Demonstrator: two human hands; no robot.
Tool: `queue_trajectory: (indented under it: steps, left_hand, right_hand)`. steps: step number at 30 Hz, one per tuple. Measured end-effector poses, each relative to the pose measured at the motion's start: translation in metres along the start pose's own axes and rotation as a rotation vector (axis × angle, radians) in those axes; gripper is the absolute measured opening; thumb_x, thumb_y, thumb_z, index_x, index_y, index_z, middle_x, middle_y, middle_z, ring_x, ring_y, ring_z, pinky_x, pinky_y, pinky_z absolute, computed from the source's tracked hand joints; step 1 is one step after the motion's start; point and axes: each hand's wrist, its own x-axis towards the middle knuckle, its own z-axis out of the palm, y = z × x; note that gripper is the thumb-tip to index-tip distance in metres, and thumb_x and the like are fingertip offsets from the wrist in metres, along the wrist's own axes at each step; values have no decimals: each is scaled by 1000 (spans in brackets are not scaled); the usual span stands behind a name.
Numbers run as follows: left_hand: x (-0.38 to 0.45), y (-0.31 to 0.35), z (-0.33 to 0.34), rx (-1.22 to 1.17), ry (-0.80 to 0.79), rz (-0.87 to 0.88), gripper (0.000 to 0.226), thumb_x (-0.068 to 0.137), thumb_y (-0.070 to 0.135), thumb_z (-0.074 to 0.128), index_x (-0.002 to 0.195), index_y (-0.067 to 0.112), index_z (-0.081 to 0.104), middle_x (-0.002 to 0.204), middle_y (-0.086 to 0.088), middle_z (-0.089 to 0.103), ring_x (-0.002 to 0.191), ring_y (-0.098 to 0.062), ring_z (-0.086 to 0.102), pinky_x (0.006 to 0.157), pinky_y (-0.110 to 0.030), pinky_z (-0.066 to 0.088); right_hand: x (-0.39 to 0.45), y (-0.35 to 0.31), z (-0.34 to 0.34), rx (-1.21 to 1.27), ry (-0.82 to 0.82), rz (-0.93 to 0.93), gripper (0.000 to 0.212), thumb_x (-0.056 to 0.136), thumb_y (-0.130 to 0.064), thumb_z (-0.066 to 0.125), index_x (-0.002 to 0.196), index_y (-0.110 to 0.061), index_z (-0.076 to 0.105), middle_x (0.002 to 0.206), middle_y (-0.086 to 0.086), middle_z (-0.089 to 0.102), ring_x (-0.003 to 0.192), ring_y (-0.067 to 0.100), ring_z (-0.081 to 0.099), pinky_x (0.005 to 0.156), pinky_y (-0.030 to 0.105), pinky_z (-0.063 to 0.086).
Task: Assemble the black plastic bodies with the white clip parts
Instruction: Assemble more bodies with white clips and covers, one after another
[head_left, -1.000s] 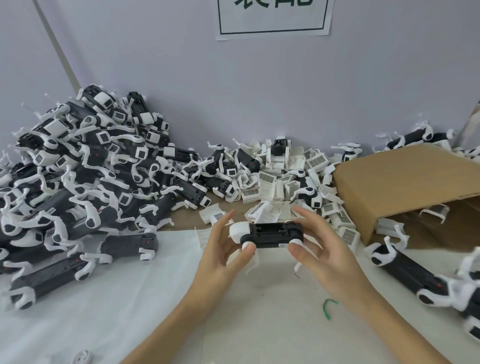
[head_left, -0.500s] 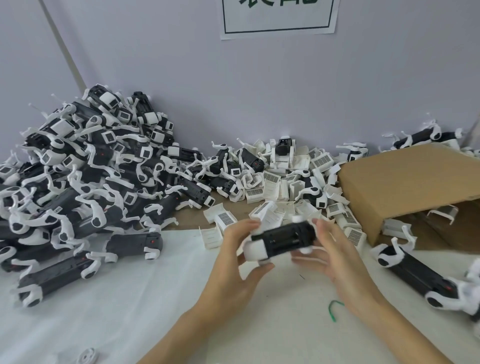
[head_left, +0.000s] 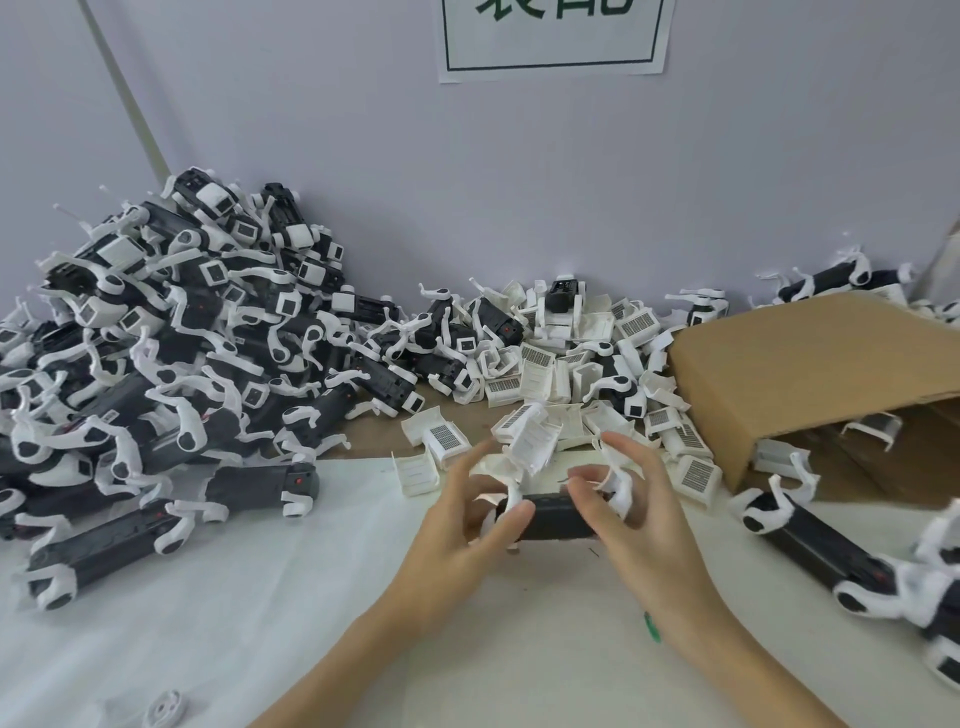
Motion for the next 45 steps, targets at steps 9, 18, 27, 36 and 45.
queue_trajectory:
  steps: [9, 18, 27, 36, 45]
  left_hand:
    - [2, 1, -4, -36, 90, 15, 33, 85, 51, 76, 116, 45, 68, 93, 8, 74, 81, -14, 72, 82, -33, 57]
    - [8, -6, -13, -233, 22, -165, 67, 75, 45, 86, 136, 27, 66, 89, -6, 74, 63, -18, 61, 59, -29, 50]
    - [5, -3, -20, -131, -68, -26, 82, 90, -16, 67, 152, 37, 52, 137, -13, 61, 111, -21, 62, 93, -30, 51]
    - [5, 21, 0, -323, 30, -72, 53, 84, 42, 82, 131, 59, 62, 131, 21, 70, 124, -1, 65, 96, -14, 51]
    - [-7, 65, 29, -102, 329, 128, 30, 96, 18, 79, 122, 32, 71, 115, 10, 79, 109, -10, 74, 90, -21, 56]
  right_hand:
    - [5, 4, -2, 124, -166, 97, 46, 90, -33, 79, 133, -25, 64, 123, 8, 75, 120, 27, 69, 107, 44, 54]
    - [9, 1, -5, 426, -336, 148, 56, 94, -19, 66, 148, -31, 55, 150, 4, 58, 140, 23, 54, 115, 39, 46]
    - [9, -6, -4, 536, -242, 465, 60, 100, -52, 54, 132, -3, 66, 134, 29, 65, 119, 52, 64, 90, 42, 62]
    - [5, -6, 3, 522, -79, 362, 39, 104, -25, 51, 139, -9, 56, 123, 24, 70, 92, 35, 71, 80, 40, 46]
    - [1, -5, 3, 635, -69, 479, 56, 104, -47, 49, 125, 1, 68, 123, 29, 70, 101, 42, 71, 99, 47, 49]
